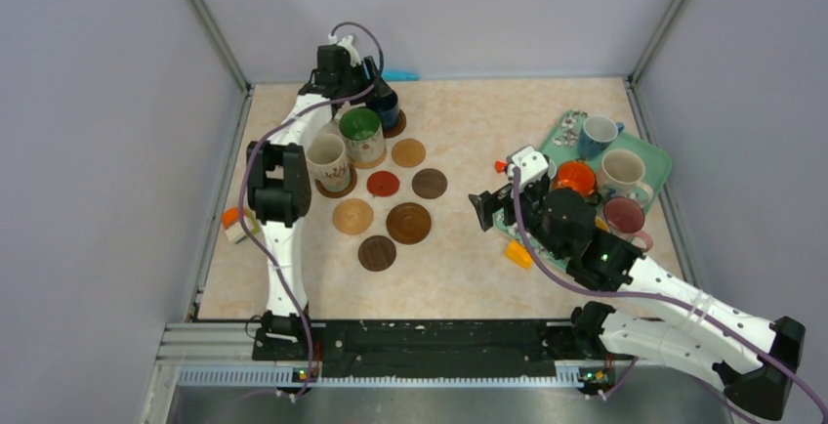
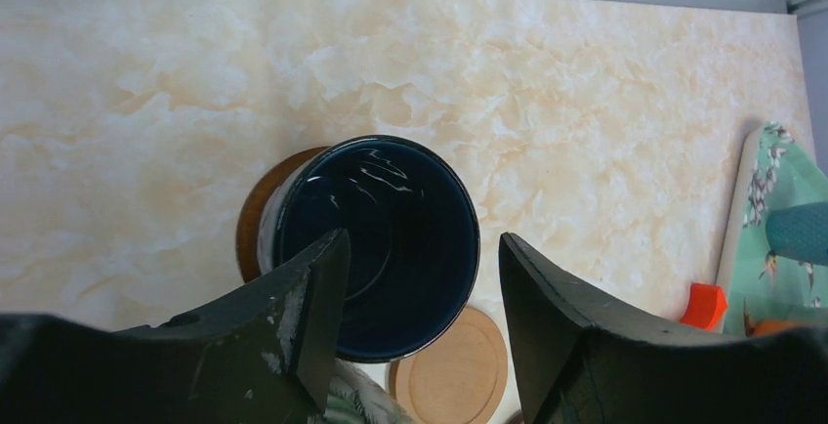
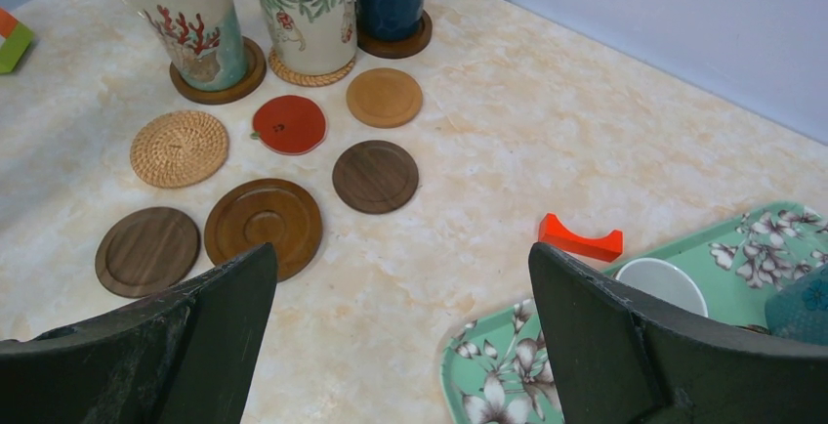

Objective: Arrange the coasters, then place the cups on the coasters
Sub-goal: Pick up the cup from the tray.

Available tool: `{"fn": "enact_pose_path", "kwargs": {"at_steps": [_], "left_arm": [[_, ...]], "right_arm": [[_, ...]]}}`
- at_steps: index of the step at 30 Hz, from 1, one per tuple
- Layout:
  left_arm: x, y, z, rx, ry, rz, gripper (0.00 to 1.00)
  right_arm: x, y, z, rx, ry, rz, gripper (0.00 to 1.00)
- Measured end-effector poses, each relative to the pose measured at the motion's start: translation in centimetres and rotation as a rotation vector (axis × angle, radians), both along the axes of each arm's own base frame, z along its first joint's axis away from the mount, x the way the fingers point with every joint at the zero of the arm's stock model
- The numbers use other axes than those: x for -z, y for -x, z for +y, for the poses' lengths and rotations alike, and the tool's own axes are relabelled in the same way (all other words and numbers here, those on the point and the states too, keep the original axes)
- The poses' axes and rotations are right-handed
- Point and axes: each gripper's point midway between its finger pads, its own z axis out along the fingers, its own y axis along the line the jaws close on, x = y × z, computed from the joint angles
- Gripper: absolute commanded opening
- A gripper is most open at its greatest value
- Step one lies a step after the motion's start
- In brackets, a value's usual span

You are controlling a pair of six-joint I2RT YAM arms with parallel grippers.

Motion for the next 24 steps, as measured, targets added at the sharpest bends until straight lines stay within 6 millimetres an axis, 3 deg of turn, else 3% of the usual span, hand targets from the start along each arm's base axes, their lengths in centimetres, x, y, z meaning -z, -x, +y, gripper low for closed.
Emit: {"fn": "enact_pose_path", "kwargs": {"at_steps": [9,14,17,20,24], "left_arm": [[-4.1,-0.1,2.6,-0.072,-0.024,-0.092,0.63],[-6.8,1.0,3.0,-0.076,-0.025,-0.11,0.66],[-8.7,2.9,3.3,-0.075,-0.035,-0.103,0.78],[-11.2,5.4,3.6,-0.075,-0.039,-0.108,0.98],[-14.9,9.9,3.7,-0.065,-0.034,-0.127,0.99]], "right_arm": [[0.0,0.0,0.0,-0.001,0.003,-0.002,0.99],[0.3,-0.1,0.1,0.006,-0.006,0.013,0.99],[0.7,-0.2,0.1,0.033,-0.035,0.047,0.99],[1.7,-0.4,-0.2,0.078,-0.051,0.095,0.99],[3.3,-1.0,-0.6,0.16,-0.039,0.175,0.99]]}}
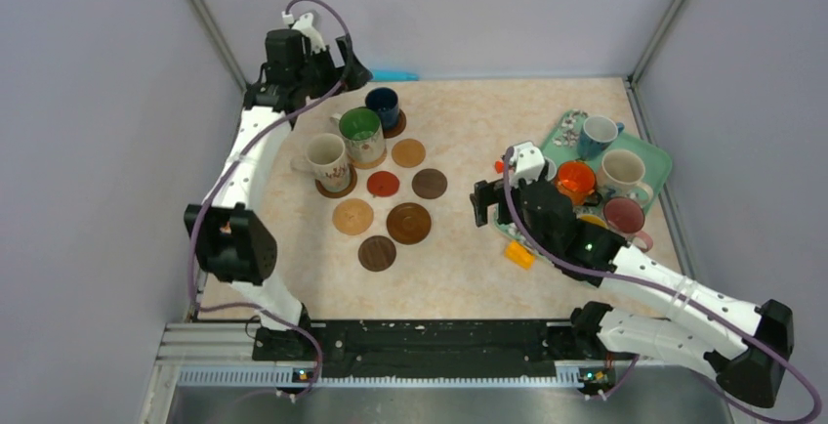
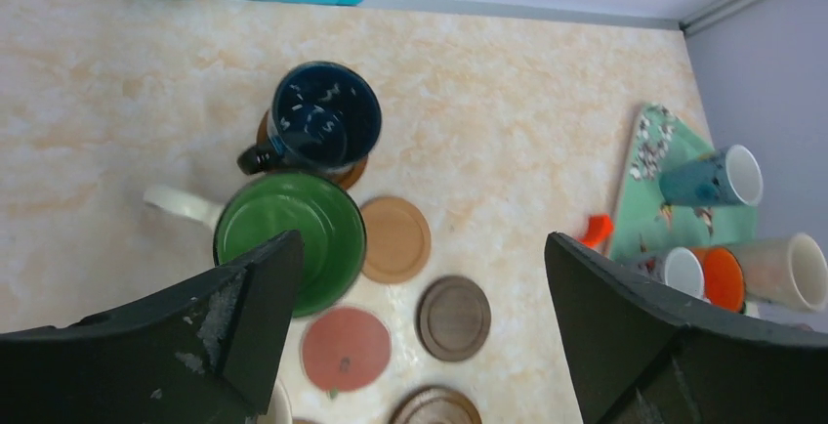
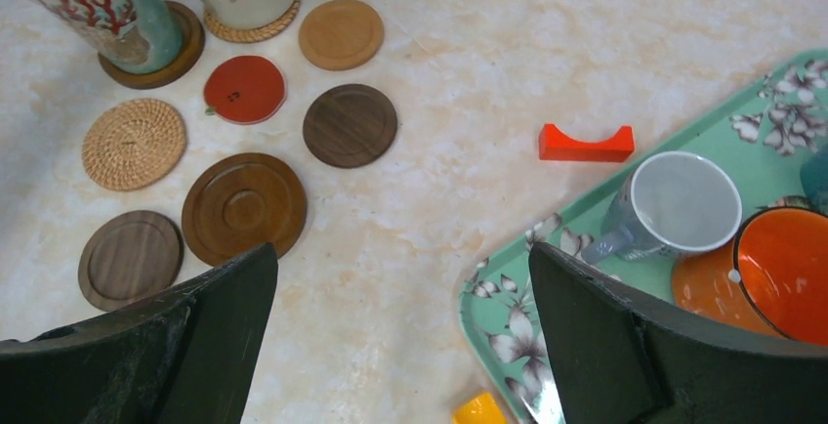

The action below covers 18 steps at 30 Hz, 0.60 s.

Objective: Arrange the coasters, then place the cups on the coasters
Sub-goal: Pick up the cup from the tray.

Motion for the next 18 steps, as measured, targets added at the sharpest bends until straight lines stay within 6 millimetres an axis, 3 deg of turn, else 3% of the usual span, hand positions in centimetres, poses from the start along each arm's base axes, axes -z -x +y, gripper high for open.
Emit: {"fn": "enact_pose_path", "kwargs": {"at_steps": [4,8,12,13,15,18], "left_arm": [[-2.5,5.8,-0.5,0.033,-0.01,-0.02,0.99],[-2.4,12.2,-2.2,0.1,-0.024,-0.017,0.99],[0.3,18.1,-3.5,0.171,-0.045,0.001,0.99],[1.4,19.5,-3.6,0.186,-0.05,0.016,0.99],[3.4,21.3,-3.2,0.187,-0.059,0.04,0.99],[6.3,23.3,-1.9,0.157,-0.079,0.066,0.99]], "right_arm": [[1.0,-0.4,-0.9,0.083,0.008,0.042,0.97],[2.2,-1.2,-3.2,0.179,0.039,0.081,0.87],[3.0,-3.2,-7.6,0.326,0.06,0.114,0.75],[3.1,-3.6,-8.6,0.349,0.063,0.118,0.67],[3.3,-4.1,-9.6,0.359,0.074,0.127,0.5],[3.9,-5.0,-9.9,0.321,0.108,0.145,0.45]]}}
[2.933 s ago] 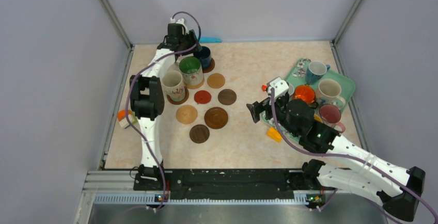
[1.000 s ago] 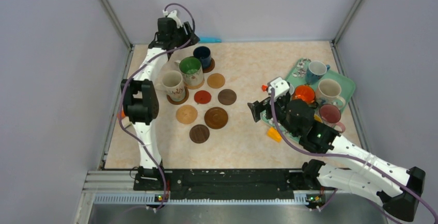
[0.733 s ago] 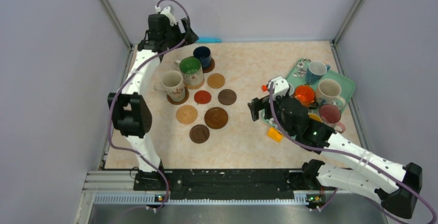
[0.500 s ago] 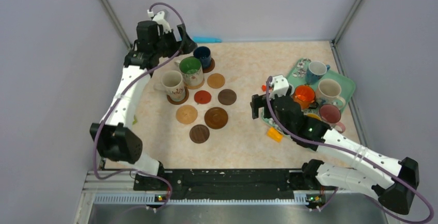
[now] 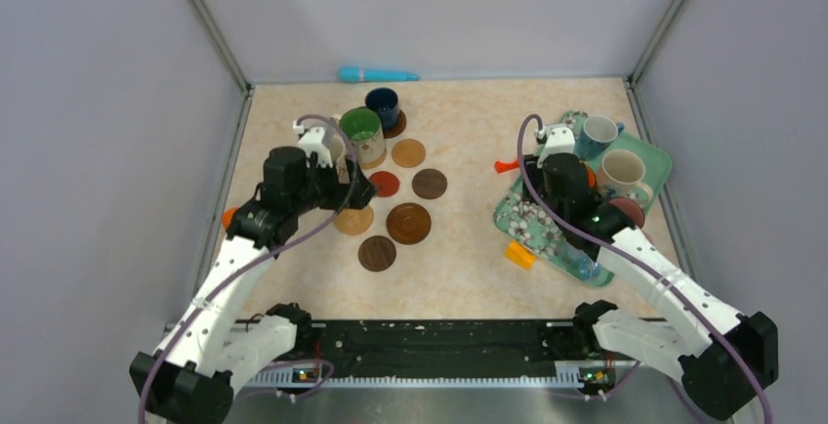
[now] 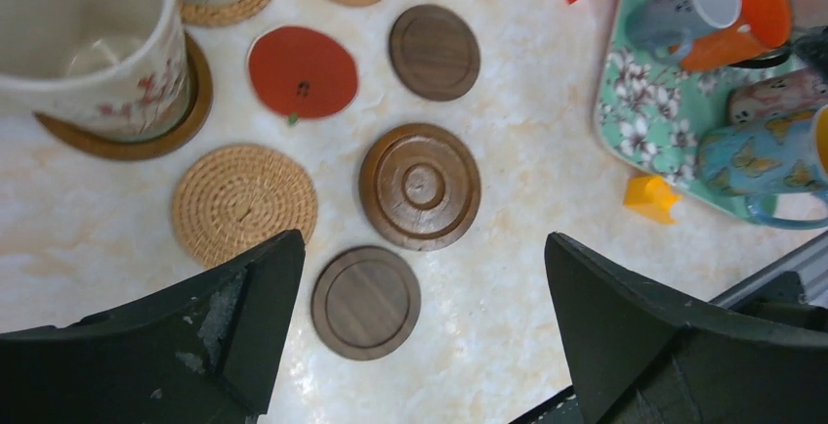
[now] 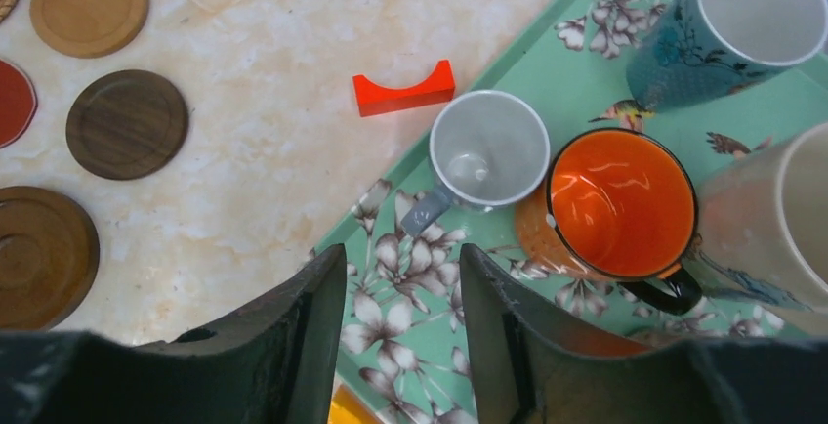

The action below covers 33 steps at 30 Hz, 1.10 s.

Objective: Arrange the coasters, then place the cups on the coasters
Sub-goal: Pick up the cup from the tray.

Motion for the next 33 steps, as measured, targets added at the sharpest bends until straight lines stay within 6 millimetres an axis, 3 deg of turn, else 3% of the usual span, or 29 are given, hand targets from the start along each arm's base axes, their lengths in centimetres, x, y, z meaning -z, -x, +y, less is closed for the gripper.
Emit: {"fn": "enact_pose_path", "kwargs": {"at_steps": [4,10,13,21,33], "left_arm": [[1.6,1.6,2.0,-0.073,-0.033,-0.022,0.99],[-1.2,2.3,5.9,-0.247,-0.088,-0.172,0.99],[-1.7,2.6,7.1,-0.292,-0.116,-0.212,0.99],[-0.4,2.9,7.4,-0.282,-0.148,-0.201,0.98],[-0.4,3.0,6.8,-0.248,-0.142,-0.205,0.96]], "right_arm": [[0.7,-1.9,0.8,-0.068,0.034,0.04,0.42],[1.4,-5.2,0.6,-0.094,0.053,0.096,0.41],[2.2,-6.1,0.1,-0.098,0.057,0.129,0.4],[4.8,-7.4,-1.6,-0.078,0.053,0.219,0.38],[8.3,-7.7,-1.0,-0.112,0.045,0.321,0.23]]}}
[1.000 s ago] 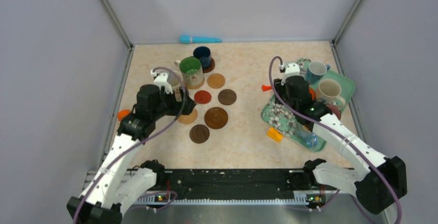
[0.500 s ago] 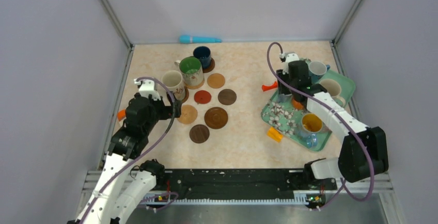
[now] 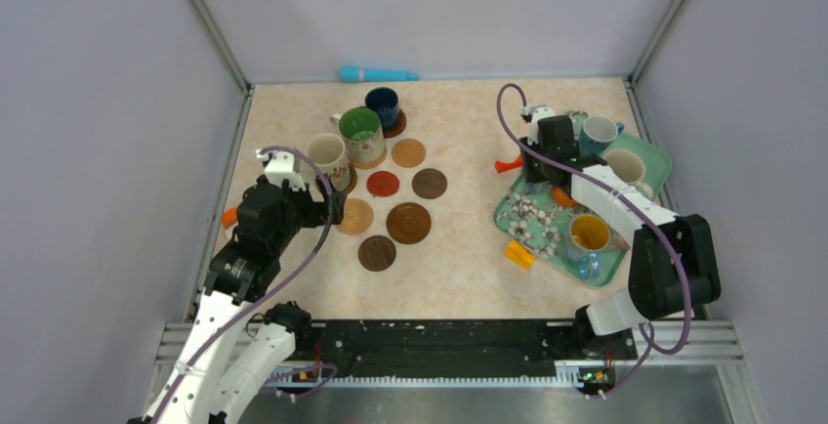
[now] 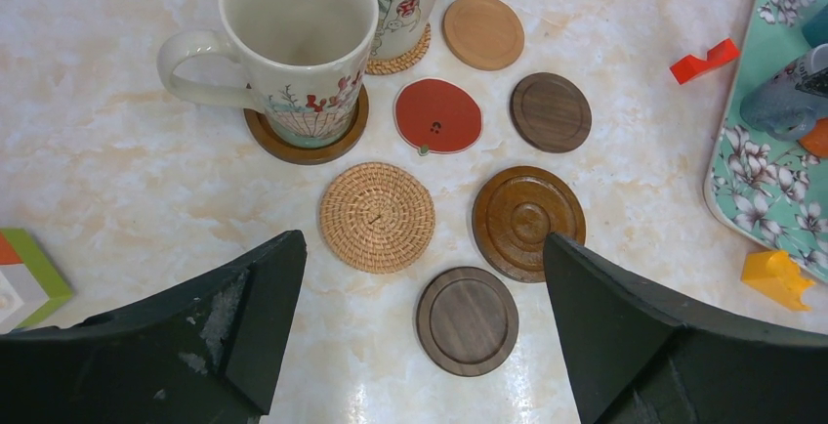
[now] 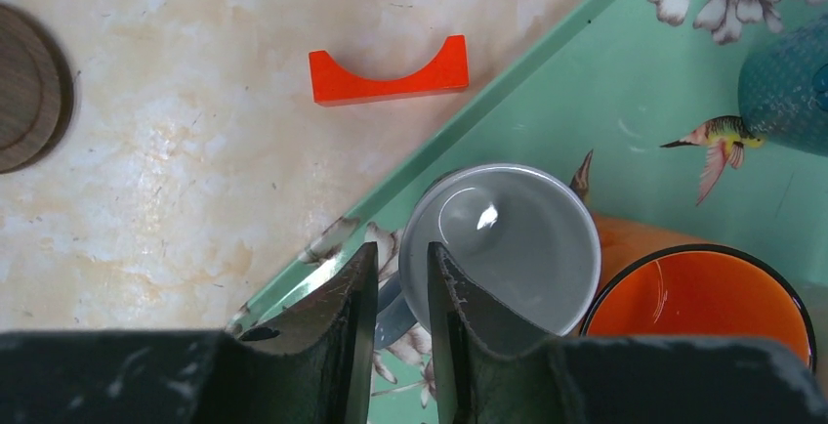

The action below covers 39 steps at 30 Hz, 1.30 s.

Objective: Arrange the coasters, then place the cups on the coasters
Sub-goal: Pick up the cup from the tray.

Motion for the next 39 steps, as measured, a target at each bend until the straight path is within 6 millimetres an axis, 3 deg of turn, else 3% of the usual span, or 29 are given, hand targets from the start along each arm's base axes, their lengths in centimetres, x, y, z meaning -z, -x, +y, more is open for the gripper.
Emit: {"fn": "enact_pose_path", "kwargs": {"at_steps": [7,18,25,31,39], "left_arm": [[-0.1,0.1,0.0,0.001,-0.002,-0.006,0.96],[-0.1,0.4,0.1,0.005,0.0,-0.02,0.97],[-0.2,0.5,0.1,0.009,0.001,-0.022,0.96],[-0.7,0.7,0.5,-0.009,-0.003,-0.048,0.96],[-1.9,1.0,1.8,-0.069,-0.011,-0.103,0.95]], "right_arm": [[0.2,-0.1,-0.1,-0.022,0.02,0.001,0.0],[-0.2,0.1,0.0,-0.065,0.043,0.009,0.0],[-3.2,0.7,1.0,-0.126,0.02,-0.031,0.0],[-7.0,0.7,4.4,-0.236,0.013,-0.13,0.0],[-8.6,2.5,11.0,-0.451,0.017,-0.202,0.0]]}}
